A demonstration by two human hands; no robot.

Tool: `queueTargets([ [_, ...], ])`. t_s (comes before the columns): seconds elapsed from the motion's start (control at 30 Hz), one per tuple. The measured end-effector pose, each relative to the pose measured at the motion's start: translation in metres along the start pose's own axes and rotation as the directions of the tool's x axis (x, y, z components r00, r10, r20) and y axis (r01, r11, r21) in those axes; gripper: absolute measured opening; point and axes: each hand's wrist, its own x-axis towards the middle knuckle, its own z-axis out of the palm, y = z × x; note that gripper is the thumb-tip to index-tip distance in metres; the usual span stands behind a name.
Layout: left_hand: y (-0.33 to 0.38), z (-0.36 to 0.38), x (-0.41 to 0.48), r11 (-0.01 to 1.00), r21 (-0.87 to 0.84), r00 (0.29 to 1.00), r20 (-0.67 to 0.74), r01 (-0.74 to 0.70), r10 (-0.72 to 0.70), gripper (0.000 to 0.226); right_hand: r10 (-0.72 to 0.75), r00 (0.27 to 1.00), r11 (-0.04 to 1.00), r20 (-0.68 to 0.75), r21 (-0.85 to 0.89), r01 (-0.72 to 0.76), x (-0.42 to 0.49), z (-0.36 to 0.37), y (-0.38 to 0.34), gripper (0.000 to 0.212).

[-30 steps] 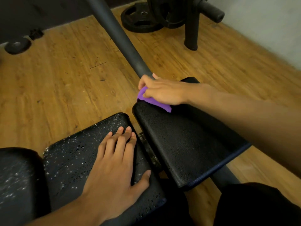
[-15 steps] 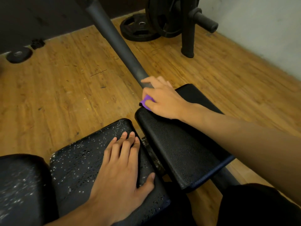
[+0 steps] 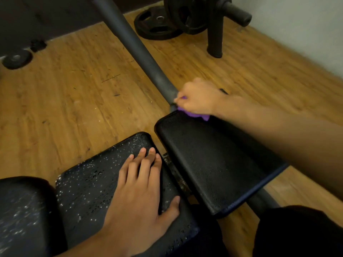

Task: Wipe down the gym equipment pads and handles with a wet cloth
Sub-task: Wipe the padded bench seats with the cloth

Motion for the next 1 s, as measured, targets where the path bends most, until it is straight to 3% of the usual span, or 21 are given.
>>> queueTargets([
  [0.1, 0.001, 0.0, 0.0, 1.0, -0.017, 1.0, 0.002, 0.005, -0.005, 0.092, 0.128, 0.992, 0.992, -0.018, 0.007, -0.128, -0.002, -0.012, 0.035, 0.029],
  [0.2, 0.001, 0.0, 0.001, 1.0, -0.015, 1.0, 0.018, 0.0, 0.0, 0.091, 0.199, 0.978, 0.98, -0.067, 0.037, -0.197, 0.002, 0.001, 0.005, 0.027],
  [0.27, 0.001, -0.001, 0.001, 1.0, -0.013, 1.0, 0.027, 0.0, 0.0, 0.091, 0.133, 0.986, 0.991, -0.103, 0.03, -0.131, 0.007, 0.019, -0.032, 0.027],
  [0.33, 0.0, -0.002, 0.001, 1.0, -0.014, 1.0, 0.026, 0.003, -0.003, 0.091, 0.002, 0.997, 0.999, -0.081, 0.034, 0.001, 0.004, 0.029, -0.067, 0.039],
  [0.43, 0.0, -0.004, 0.001, 1.0, -0.011, 1.0, 0.029, -0.002, 0.003, 0.091, -0.091, 0.994, 0.993, -0.053, 0.076, 0.094, 0.0, 0.025, -0.055, 0.043],
  [0.57, 0.0, -0.002, 0.0, 1.0, -0.026, 1.0, 0.023, -0.009, 0.01, 0.091, 0.137, 0.99, 0.99, -0.042, -0.001, -0.138, -0.001, -0.008, 0.016, 0.036],
  [0.7, 0.0, -0.003, 0.001, 0.999, -0.036, 0.999, 0.037, 0.007, -0.006, 0.092, 0.369, 0.929, 0.929, -0.016, 0.033, -0.368, 0.003, -0.019, 0.044, 0.031],
  [0.77, 0.001, -0.003, 0.0, 0.999, -0.04, 0.999, 0.053, 0.01, -0.008, 0.092, 0.304, 0.952, 0.952, -0.035, -0.004, -0.305, 0.005, -0.011, 0.02, 0.033],
  [0.9, 0.002, -0.005, 0.0, 1.0, -0.021, 0.997, 0.07, 0.016, -0.014, 0.093, -0.007, 0.999, 1.0, -0.039, 0.026, 0.008, 0.007, 0.023, -0.051, 0.038],
  [1.0, 0.002, -0.005, 0.0, 1.0, 0.007, 0.998, 0.057, 0.008, -0.009, 0.092, -0.149, 0.989, 0.986, -0.003, 0.071, 0.149, 0.005, 0.021, -0.036, 0.046],
])
